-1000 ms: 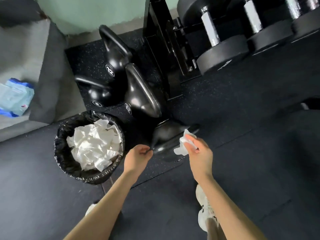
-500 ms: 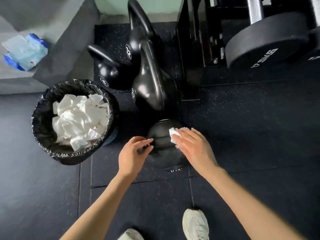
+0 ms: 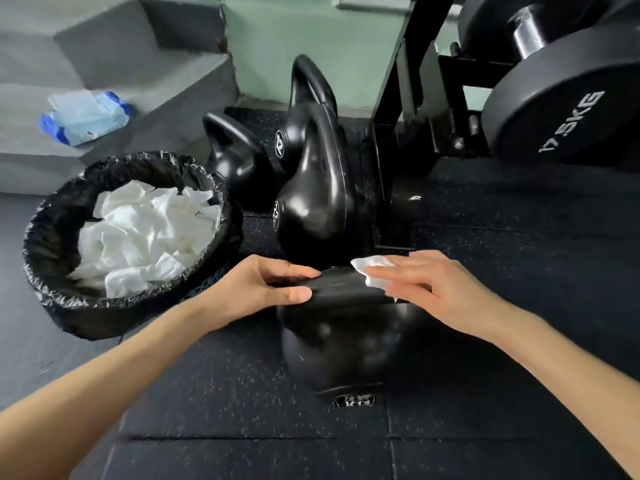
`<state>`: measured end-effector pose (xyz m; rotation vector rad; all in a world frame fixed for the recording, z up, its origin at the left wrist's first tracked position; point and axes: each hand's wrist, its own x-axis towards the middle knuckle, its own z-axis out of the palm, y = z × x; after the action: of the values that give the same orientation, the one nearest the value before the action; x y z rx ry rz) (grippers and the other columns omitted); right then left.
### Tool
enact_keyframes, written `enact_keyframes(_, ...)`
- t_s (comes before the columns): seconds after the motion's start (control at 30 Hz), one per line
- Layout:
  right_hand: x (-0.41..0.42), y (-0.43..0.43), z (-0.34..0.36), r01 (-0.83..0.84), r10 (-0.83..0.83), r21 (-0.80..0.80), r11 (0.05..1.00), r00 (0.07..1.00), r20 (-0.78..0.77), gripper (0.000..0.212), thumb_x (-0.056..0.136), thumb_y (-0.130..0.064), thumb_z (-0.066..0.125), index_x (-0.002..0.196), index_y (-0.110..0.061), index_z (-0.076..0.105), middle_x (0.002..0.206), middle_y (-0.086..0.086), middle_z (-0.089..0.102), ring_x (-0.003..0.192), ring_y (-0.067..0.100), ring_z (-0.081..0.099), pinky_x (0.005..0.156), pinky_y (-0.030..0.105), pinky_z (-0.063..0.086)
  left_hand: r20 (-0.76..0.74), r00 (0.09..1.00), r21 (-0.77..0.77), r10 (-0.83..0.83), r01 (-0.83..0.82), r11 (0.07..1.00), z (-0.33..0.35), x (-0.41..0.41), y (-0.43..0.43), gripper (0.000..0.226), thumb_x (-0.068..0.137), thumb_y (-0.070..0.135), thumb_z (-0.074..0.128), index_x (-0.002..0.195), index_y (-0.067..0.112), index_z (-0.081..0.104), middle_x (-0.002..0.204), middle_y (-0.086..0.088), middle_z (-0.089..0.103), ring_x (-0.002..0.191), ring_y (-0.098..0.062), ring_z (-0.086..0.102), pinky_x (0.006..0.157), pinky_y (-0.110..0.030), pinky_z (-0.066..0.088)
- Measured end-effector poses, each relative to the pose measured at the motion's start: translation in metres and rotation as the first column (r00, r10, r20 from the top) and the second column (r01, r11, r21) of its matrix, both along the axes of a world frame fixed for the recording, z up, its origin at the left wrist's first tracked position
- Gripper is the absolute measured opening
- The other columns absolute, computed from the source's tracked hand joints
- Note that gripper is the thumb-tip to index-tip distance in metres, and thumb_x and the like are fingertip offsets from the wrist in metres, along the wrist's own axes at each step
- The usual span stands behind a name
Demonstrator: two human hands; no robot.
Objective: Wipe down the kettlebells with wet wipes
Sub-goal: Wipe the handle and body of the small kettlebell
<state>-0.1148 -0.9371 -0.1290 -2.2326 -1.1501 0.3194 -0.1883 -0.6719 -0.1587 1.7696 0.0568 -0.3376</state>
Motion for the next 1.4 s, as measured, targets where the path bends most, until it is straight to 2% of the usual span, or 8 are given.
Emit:
enact_keyframes(0.17,-0.024,0.029,-0.022,0.023,-0.073,0.138,0.99,0.928,0.365,0.032,0.085,-0.028,0.052,0.109,-0.018,0.071,0.112,-0.005,0.07,0.094,0.011,0.068,0.096,0.035,0.046,0.121,0.977,-0.02,0.174,-0.173,0.985,-0.01,-0.013,-0.009,0.025,0.071,0.017,0.075,0.09,0.033,0.072,0.087,0.014,0.076,0.084,0.001,0.068,0.079,-0.011,0.05)
enact_keyframes(0.33,-0.035,0.043,-0.031,-0.041,-0.01,0.071,0.997,0.803,0.596,0.042,0.078,-0.013,0.063,0.119,-0.021,0.058,0.108,0.0,0.071,0.1,0.019,0.067,0.1,0.042,0.044,0.195,0.918,-0.014,0.347,-0.351,0.936,-0.014,-0.032,-0.027,0.022,0.075,0.022,0.074,0.096,0.03,0.072,0.094,0.01,0.076,0.094,-0.007,0.069,0.087,-0.018,0.051)
enact_keyframes(0.5,-0.024,-0.025,-0.035,0.142,-0.214,0.209,0.968,0.9,0.379,0.036,0.091,-0.019,0.056,0.127,-0.025,0.056,0.127,-0.008,0.06,0.121,0.009,0.055,0.114,0.044,0.026,0.173,0.928,0.031,0.33,-0.34,0.94,-0.006,-0.032,-0.026,0.021,0.075,0.022,0.075,0.093,0.032,0.072,0.091,0.01,0.076,0.089,-0.003,0.068,0.087,-0.021,0.05)
enact_keyframes(0.77,-0.035,0.042,-0.029,0.007,-0.028,0.036,0.999,0.79,0.612,0.036,0.089,-0.022,0.045,0.119,-0.01,0.063,0.098,-0.003,0.073,0.094,0.019,0.069,0.111,0.047,0.028,0.244,0.923,0.246,0.297,-0.355,0.902,-0.009,-0.034,-0.022,0.029,0.062,0.06,0.072,0.09,0.052,0.07,0.089,0.012,0.076,0.092,-0.004,0.069,0.095,-0.043,0.051)
enact_keyframes(0.97,-0.03,-0.037,-0.03,0.259,-0.321,0.244,0.934,0.909,0.265,0.033,0.095,-0.015,0.052,0.125,-0.024,0.059,0.124,-0.013,0.06,0.108,0.01,0.064,0.12,0.031,0.009,0.191,0.934,0.21,0.303,-0.34,0.917,-0.003,-0.033,-0.021,0.04,0.055,0.065,0.074,0.09,0.047,0.072,0.092,0.009,0.076,0.097,-0.005,0.068,0.098,-0.041,0.049)
enact_keyframes(1.1,-0.041,0.025,-0.036,0.209,-0.257,0.151,0.966,0.809,0.529,0.032,0.091,-0.017,0.047,0.115,-0.007,0.066,0.097,0.006,0.074,0.094,0.022,0.069,0.115,0.046,0.024,0.21,0.93,0.25,0.302,-0.349,0.903,0.001,-0.031,-0.022,0.028,0.06,0.054,0.073,0.086,0.045,0.073,0.089,0.008,0.077,0.093,-0.004,0.069,0.097,-0.041,0.05)
enact_keyframes(1.27,-0.04,0.027,-0.057,0.092,-0.179,0.17,0.981,0.767,0.617,0.038,0.093,-0.018,0.051,0.13,-0.014,0.054,0.117,-0.001,0.068,0.118,0.021,0.057,0.117,0.048,0.018,0.216,0.937,0.293,0.276,-0.331,0.897,0.002,-0.032,-0.024,0.031,0.055,0.06,0.067,0.084,0.05,0.071,0.088,0.01,0.076,0.089,-0.001,0.069,0.096,-0.04,0.051)
enact_keyframes(1.4,-0.038,-0.026,-0.064,0.295,-0.449,0.453,0.841,0.848,0.283,0.034,0.094,-0.016,0.05,0.126,-0.018,0.058,0.124,-0.025,0.055,0.129,0.01,0.048,0.117,0.051,0.016,0.21,0.944,0.312,0.253,-0.31,0.898,0.007,-0.033,-0.024,0.046,0.052,0.073,0.071,0.089,0.047,0.072,0.09,0.014,0.076,0.091,0.001,0.069,0.098,-0.037,0.05)
